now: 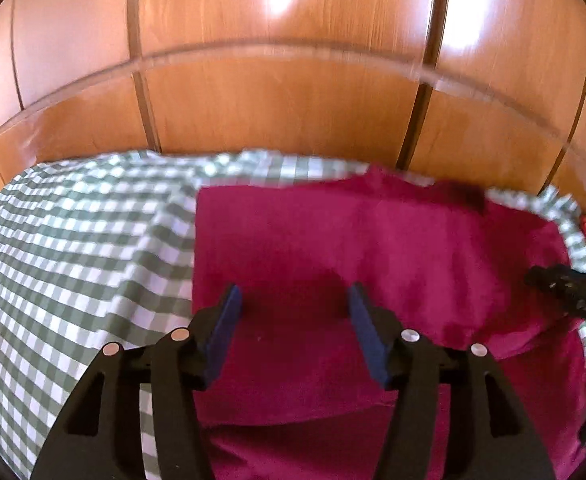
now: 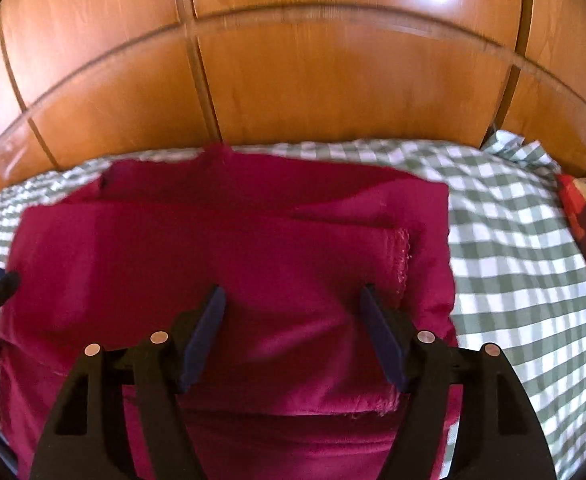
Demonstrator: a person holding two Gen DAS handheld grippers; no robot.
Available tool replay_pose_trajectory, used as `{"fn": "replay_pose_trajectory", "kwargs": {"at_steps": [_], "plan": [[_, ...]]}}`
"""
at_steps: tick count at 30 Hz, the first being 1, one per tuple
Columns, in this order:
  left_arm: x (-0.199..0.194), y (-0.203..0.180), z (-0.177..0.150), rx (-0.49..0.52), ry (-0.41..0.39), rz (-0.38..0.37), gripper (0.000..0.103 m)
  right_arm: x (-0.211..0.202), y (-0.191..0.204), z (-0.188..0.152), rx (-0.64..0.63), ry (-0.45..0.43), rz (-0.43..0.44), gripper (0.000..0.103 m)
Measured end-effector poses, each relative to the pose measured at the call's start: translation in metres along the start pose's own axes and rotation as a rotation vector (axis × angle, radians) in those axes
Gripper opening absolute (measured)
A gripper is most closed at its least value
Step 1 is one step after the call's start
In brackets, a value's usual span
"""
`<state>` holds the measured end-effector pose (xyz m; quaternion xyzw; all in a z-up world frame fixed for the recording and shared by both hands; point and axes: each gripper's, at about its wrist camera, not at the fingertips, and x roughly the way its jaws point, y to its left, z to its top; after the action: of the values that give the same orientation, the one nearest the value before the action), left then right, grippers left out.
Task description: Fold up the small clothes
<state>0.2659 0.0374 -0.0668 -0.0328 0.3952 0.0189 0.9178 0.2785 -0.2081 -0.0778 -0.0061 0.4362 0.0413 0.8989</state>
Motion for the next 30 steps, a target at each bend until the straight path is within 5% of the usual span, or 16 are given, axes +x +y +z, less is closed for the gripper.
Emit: {"fn": "replay_pose_trajectory", "kwargs": {"at_steps": [6, 19, 30], "plan": [[0.019, 0.011, -0.011, -0.047, 0.023, -0.032, 0.058, 0.004, 0.002, -0.008, -0.016, -0.039, -0.005, 0.070], [-0.071, 0.019, -0.010, -0.090, -0.143, -0.052, 0.064, -0.006, 0.011, -0.008, -0.050, -0.036, -0.047, 0.076], [-0.103, 0.024, -0.023, -0.076, -0.164, -0.045, 0.066, -0.054, 0.009, -0.026, -0.031, -0.056, -0.043, 0.082]]}}
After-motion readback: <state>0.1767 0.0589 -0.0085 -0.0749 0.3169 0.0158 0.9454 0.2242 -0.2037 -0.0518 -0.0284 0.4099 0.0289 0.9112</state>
